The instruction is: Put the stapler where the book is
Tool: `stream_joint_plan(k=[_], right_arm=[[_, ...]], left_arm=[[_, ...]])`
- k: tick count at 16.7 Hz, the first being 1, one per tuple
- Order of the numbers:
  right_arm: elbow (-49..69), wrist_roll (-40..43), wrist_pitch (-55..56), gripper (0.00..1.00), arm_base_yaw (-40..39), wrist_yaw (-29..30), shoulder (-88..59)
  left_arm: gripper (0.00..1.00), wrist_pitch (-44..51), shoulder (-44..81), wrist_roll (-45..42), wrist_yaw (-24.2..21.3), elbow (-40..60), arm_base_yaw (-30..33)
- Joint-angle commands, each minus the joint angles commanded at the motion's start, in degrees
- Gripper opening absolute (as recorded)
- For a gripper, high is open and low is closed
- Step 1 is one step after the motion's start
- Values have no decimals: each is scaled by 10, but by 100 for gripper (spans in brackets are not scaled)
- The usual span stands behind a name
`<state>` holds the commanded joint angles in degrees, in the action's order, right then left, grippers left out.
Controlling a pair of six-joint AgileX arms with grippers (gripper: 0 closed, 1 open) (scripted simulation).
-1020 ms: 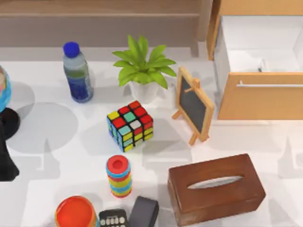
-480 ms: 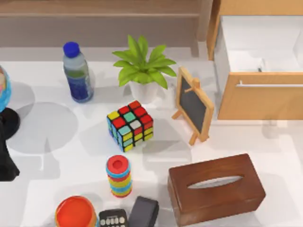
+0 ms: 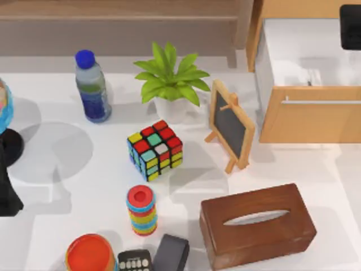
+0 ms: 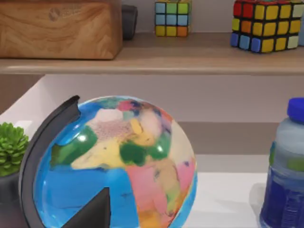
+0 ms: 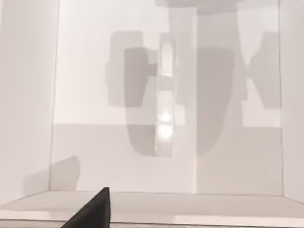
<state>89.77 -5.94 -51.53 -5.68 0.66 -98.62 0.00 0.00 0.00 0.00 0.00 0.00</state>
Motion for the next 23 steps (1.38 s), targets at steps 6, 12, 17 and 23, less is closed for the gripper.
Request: stream_joint_plan(k=[6, 12, 17, 23], right_arm=[[268, -17, -156, 100, -18, 2, -303], [383, -28, -217, 100, -20, 3, -405], [381, -27, -216, 100, -17, 3, -405], [352, -28, -194, 100, -20, 3, -397]], left_arm=[[100, 0, 0, 0, 0, 0, 0], [100, 0, 0, 0, 0, 0, 0], [100, 0, 0, 0, 0, 0, 0], [100, 0, 0, 0, 0, 0, 0]])
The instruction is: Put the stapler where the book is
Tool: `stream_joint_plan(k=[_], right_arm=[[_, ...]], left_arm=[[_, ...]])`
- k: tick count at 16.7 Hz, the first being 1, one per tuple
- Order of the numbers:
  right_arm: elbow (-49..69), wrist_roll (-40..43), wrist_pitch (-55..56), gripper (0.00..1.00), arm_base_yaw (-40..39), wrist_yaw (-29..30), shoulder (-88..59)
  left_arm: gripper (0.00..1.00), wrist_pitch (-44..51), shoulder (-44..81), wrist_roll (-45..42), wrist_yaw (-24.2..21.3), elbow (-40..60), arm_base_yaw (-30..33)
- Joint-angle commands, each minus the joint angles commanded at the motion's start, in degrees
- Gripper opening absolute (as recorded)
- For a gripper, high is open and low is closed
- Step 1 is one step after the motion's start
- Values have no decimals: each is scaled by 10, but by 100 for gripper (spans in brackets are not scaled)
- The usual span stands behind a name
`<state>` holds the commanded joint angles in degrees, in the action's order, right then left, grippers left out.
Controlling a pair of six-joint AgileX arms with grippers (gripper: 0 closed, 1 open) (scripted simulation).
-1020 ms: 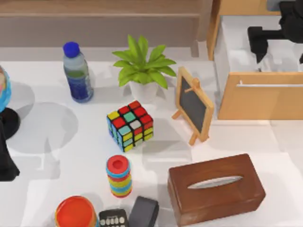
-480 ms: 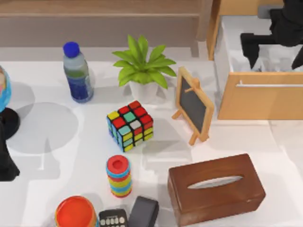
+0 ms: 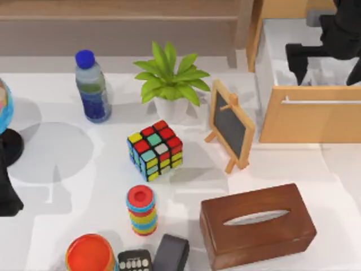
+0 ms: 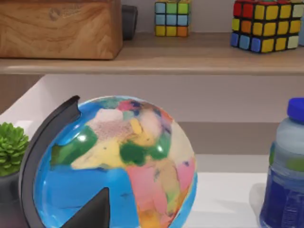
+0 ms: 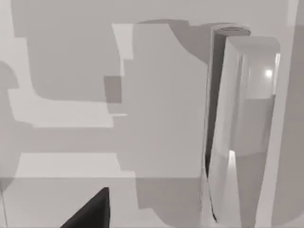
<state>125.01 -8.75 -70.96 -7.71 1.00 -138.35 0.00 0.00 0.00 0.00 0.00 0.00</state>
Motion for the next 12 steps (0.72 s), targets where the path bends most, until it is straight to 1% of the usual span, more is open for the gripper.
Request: stream_joint_plan(k=[5, 12], right_arm=[[-35, -2, 35, 100, -2, 0, 0], [-42, 1, 72, 100, 1, 0, -30]], left_arm=[[100, 0, 0, 0, 0, 0, 0], [100, 0, 0, 0, 0, 0, 0]])
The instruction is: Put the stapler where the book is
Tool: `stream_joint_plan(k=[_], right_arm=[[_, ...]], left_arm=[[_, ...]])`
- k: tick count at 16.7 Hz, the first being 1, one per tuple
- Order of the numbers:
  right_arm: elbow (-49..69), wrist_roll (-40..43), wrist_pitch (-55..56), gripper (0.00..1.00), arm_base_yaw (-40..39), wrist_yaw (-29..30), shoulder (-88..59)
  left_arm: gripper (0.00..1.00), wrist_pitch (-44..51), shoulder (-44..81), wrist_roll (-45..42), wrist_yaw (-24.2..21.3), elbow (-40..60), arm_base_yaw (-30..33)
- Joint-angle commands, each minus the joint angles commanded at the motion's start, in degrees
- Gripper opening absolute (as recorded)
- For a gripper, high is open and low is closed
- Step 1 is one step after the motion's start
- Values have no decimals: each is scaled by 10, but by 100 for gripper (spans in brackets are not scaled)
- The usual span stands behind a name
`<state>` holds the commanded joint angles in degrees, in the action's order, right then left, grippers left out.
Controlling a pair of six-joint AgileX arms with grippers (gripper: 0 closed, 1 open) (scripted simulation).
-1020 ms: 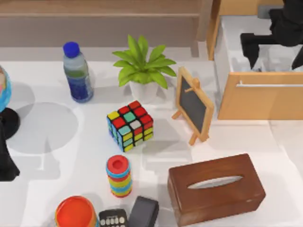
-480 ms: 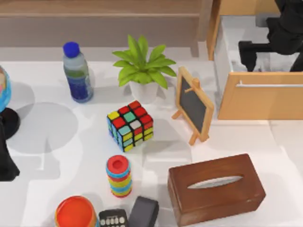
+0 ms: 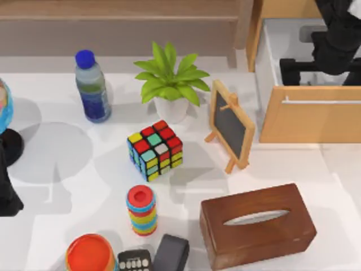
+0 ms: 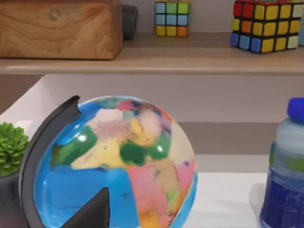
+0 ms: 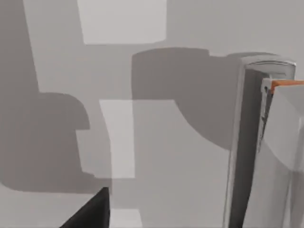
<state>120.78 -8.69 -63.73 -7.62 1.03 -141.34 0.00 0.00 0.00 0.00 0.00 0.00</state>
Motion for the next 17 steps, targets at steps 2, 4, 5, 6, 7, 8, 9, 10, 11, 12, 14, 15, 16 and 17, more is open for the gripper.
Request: stream_joint_plan(k=[2, 4, 5, 6, 7, 8, 9, 10, 11, 12, 14, 15, 16, 17], right_arm=[[0, 0, 0, 100, 0, 0, 0], [0, 0, 0, 92, 0, 0, 0], [0, 0, 0, 85, 0, 0, 0], [0, 0, 0, 77, 0, 0, 0], [0, 0, 0, 70, 0, 0, 0], [0, 0, 0, 62, 0, 0, 0], [0, 0, 0, 55, 0, 0, 0], [0, 0, 0, 47, 0, 0, 0], [0, 0, 0, 40, 0, 0, 0], [0, 0, 0, 32, 0, 0, 0], [0, 0, 0, 17, 0, 0, 0], [0, 0, 0, 10, 0, 0, 0], [0, 0, 0, 2, 0, 0, 0], [0, 0, 0, 0, 0, 0, 0]], left_arm=[[100, 0, 0, 0, 0, 0, 0], [100, 0, 0, 0, 0, 0, 0], [100, 0, 0, 0, 0, 0, 0], [100, 0, 0, 0, 0, 0, 0], [100, 0, 0, 0, 0, 0, 0], [100, 0, 0, 0, 0, 0, 0], [100, 0, 0, 0, 0, 0, 0], [100, 0, 0, 0, 0, 0, 0], [100, 0, 0, 0, 0, 0, 0], [100, 0, 0, 0, 0, 0, 0], [100, 0, 0, 0, 0, 0, 0], [100, 0, 0, 0, 0, 0, 0], [100, 0, 0, 0, 0, 0, 0], [100, 0, 0, 0, 0, 0, 0]])
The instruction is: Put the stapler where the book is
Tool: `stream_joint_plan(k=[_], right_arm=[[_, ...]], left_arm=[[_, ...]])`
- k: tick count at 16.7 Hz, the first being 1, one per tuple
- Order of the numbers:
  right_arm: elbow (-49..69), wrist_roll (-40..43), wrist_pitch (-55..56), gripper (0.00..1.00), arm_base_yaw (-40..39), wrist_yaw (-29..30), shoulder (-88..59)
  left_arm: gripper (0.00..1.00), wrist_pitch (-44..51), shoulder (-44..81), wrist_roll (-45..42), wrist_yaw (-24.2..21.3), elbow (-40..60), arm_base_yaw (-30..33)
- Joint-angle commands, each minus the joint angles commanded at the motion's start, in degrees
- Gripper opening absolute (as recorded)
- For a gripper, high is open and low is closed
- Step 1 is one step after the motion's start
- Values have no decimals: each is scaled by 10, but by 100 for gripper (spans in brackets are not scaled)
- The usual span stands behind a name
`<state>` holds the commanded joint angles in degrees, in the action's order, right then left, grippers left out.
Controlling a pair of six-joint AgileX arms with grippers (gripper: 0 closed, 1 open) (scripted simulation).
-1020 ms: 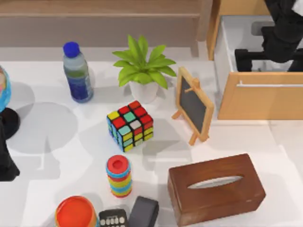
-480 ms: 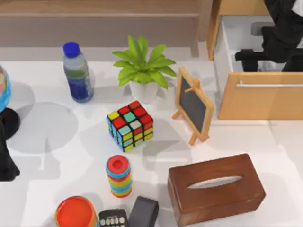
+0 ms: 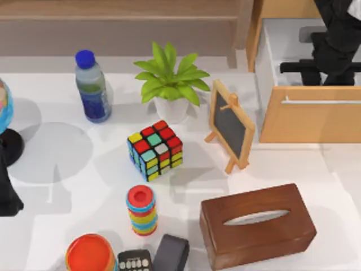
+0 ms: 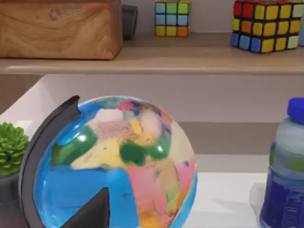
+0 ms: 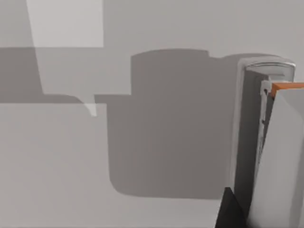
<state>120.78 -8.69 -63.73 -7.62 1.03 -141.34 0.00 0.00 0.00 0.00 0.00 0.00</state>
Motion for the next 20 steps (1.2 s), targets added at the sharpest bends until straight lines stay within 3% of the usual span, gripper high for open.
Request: stream_joint_plan(k=[11, 20], right_arm=[[-2, 7, -3, 0, -1, 0, 13], [-85, 118, 29, 0, 20, -16, 173]], left_arm=[[100, 0, 0, 0, 0, 0, 0], [100, 0, 0, 0, 0, 0, 0]])
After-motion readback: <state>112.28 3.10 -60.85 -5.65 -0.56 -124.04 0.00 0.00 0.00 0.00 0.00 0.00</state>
